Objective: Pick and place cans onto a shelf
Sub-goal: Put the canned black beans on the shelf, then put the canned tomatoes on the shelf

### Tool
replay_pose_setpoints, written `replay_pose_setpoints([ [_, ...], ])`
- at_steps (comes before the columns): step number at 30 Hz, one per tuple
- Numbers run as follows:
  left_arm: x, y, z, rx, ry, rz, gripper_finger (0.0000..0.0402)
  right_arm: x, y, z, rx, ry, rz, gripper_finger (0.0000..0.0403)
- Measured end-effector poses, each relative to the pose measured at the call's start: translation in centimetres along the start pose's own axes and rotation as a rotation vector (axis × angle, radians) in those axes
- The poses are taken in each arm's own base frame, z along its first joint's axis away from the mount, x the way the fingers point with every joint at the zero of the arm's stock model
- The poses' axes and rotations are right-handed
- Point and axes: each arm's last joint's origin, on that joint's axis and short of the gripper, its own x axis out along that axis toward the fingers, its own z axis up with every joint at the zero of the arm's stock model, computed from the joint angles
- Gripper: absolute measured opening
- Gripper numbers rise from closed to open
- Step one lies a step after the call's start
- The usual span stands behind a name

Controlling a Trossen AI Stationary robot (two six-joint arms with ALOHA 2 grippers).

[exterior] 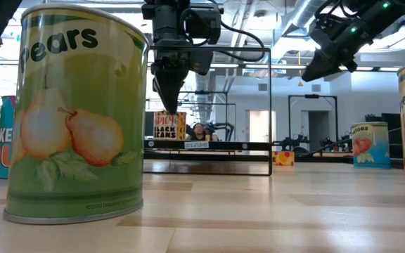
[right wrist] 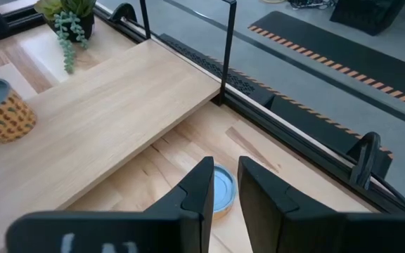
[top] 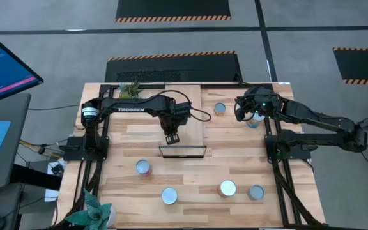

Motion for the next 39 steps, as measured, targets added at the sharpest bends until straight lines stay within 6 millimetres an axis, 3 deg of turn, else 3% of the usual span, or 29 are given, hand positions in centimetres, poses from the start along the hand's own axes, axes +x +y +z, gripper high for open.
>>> replay_pose_setpoints([
  [4, -0.2, 0.1, 0.3, -0.003, -0.024, -0.006, 0.0062, 0.0, 0.0, 0.0, -0.001, 0.003, -0.001, 0.0092],
  [9, -2.2, 0.6, 1.3, -0.003, -0.097, 0.006, 0.0088, 0.0, 0.0, 0.0, -0.001, 0.003, -0.001, 0.0092],
  [13, -5.1, 1.2, 2.3, 0.034, -0.182, 0.043, 0.0101, 0.0, 0.0, 0.0, -0.006, 0.001, -0.001, 0.0092],
  [18, -8.7, 2.5, 2.4, 0.090, -0.213, 0.296, 0.0103, 0.1, -0.2, 0.9, 0.017, -0.089, -0.045, 0.0092],
  [21, -9.8, 3.5, 1.2, 0.099, -0.143, 0.379, 0.0103, 0.6, 0.0, 1.7, -0.005, -0.153, -0.057, 0.0092],
  [28, -10.7, 5.9, -2.7, 0.021, -0.065, 0.387, 0.0103, 2.3, 0.0, 2.6, -0.004, -0.208, -0.121, 0.0092],
  [34, -10.2, 6.7, -7.2, -0.063, -0.186, 0.402, 0.0103, 3.0, -0.3, 4.4, 0.005, -0.190, -0.163, 0.0092],
  [39, -8.7, 6.9, -11.5, -0.145, -0.328, 0.412, 0.0103, 3.4, -0.5, 6.8, -0.026, -0.090, -0.201, 0.0092],
])
